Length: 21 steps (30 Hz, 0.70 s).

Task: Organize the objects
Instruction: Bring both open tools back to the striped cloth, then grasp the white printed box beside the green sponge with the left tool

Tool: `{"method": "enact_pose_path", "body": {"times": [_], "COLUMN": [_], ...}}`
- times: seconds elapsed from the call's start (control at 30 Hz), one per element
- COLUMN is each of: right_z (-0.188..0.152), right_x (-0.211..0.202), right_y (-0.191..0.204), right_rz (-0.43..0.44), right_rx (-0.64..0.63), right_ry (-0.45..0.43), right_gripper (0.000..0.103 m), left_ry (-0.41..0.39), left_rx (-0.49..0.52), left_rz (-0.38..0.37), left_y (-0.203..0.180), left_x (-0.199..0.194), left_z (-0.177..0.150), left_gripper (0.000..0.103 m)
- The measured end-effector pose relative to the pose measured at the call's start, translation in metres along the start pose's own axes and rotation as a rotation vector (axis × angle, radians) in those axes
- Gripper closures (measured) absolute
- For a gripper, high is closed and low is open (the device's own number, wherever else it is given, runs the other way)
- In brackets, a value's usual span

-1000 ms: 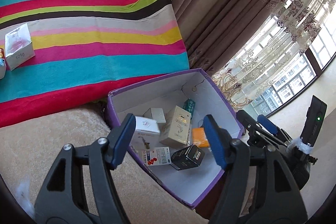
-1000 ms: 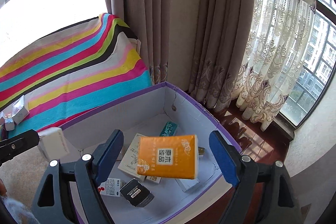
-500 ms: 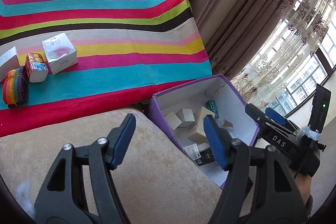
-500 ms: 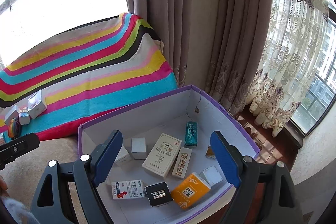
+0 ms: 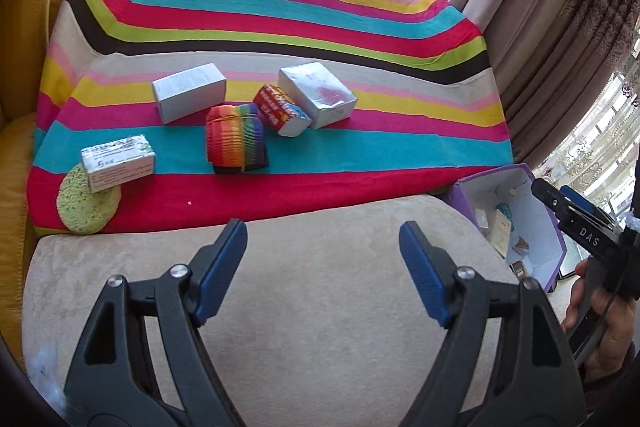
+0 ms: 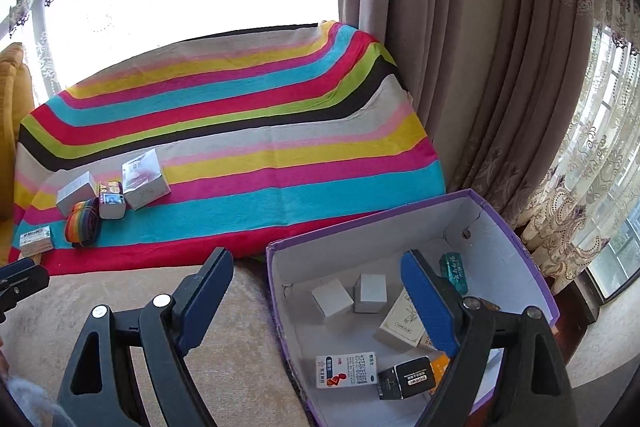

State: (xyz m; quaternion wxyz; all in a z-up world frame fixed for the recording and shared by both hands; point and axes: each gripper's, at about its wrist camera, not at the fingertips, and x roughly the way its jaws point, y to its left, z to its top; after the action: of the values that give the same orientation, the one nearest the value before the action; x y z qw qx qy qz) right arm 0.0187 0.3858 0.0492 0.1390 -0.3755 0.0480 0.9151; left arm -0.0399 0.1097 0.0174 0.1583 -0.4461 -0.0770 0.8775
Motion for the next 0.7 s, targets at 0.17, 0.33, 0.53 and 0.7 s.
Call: {"method": "enact_pose_path", "body": {"times": [0.17, 0.33, 0.53, 0.7], "right_z": [0.013, 0.015, 0.021, 0.026], "right_x": [0.0, 0.015, 0.033, 0.049], "right_y": [0.044, 0.093, 0.144, 0.176], "right_rz": [0.071, 0.191, 0.296, 0.328], "right_rx": [-0.067, -0.124, -0.178, -0.23], "right_ry": [-0.02, 0.026, 0.067, 0.083], "right_gripper": [0.016, 0.016, 0.016, 0.016], "left_ry": [-0.012, 0.041, 0.082, 0.166], "left_rx": [-0.112, -0.132, -0.092, -0.063], "left_rz": [0.048, 0.178, 0.357, 0.414], "left_y": [0.055, 0.095, 0.139, 0.158], "left_x": [-0.005, -0.004, 0.01, 0.036], "left_z": [0.003, 0.004, 0.024, 0.033], "left_gripper": [0.022, 0.022, 0.022, 0.022]}}
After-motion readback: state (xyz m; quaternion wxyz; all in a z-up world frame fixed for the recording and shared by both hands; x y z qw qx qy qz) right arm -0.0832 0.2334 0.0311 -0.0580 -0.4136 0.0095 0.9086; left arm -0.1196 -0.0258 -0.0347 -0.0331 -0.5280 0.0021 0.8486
